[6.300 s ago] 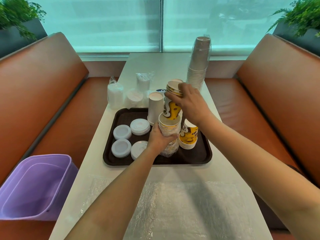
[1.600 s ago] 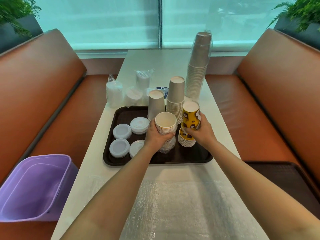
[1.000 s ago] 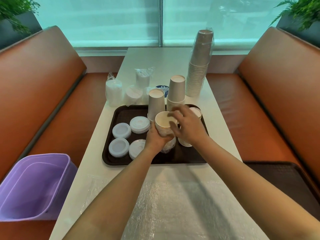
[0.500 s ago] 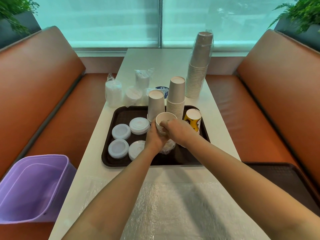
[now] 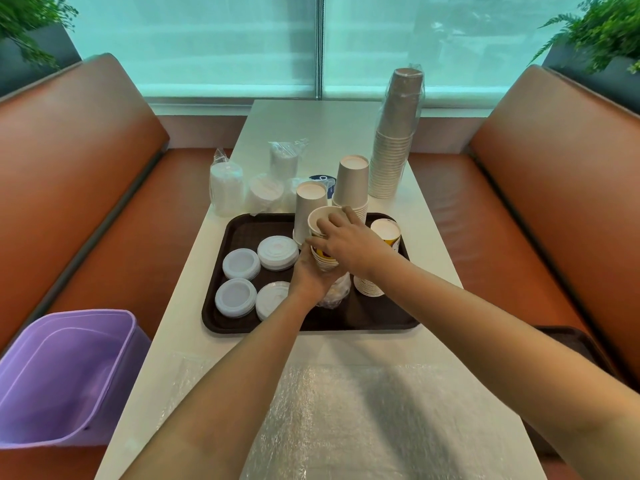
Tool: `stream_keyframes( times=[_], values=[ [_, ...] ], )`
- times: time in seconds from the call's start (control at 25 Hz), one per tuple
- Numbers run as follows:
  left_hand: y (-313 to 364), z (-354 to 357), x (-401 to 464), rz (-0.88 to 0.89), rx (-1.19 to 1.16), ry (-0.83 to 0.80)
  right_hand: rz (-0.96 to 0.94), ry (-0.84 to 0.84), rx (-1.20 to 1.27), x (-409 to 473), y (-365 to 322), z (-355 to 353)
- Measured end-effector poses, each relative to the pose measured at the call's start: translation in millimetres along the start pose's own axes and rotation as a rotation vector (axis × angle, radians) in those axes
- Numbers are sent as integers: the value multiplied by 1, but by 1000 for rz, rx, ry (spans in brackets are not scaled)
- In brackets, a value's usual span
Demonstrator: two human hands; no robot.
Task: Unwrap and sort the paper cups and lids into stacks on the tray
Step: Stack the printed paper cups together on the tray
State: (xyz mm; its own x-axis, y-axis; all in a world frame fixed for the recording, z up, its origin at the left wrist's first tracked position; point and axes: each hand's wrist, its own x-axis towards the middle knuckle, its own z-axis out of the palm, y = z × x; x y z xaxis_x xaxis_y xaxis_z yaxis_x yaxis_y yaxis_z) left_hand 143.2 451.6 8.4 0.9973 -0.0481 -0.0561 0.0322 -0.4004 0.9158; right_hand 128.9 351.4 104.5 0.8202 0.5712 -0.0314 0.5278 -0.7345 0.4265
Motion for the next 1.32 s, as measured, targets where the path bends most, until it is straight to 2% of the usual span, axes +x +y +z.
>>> stream_keyframes(
  times=[0.28, 0.4, 0.56, 0.76, 0.88, 1.0, 1.2, 1.32],
  values=[
    [6, 0, 3, -88, -99, -98, 11, -63, -104, -2, 5, -8],
    [9, 0, 2, -77, -79, -131, 11, -103, -97, -1, 4, -9],
    [8, -2, 3, -76, -22, -135, -48, -112, -211, 4, 5, -4],
    [6, -3, 0, -69, -43, -98, -75, -112, -140, 11, 12, -10],
    [2, -5, 2, -49, -55, -82, 31, -59, -80, 6, 21, -19],
    [0, -5, -1, -35, -66, -67, 181, 35, 154, -8, 43, -26],
    [1, -5, -4, -16, -64, -54, 642, 339, 1047, -45, 59, 0],
    [1, -4, -5, -6, -57, -46, 732, 264, 1254, -54, 40, 33]
  ],
)
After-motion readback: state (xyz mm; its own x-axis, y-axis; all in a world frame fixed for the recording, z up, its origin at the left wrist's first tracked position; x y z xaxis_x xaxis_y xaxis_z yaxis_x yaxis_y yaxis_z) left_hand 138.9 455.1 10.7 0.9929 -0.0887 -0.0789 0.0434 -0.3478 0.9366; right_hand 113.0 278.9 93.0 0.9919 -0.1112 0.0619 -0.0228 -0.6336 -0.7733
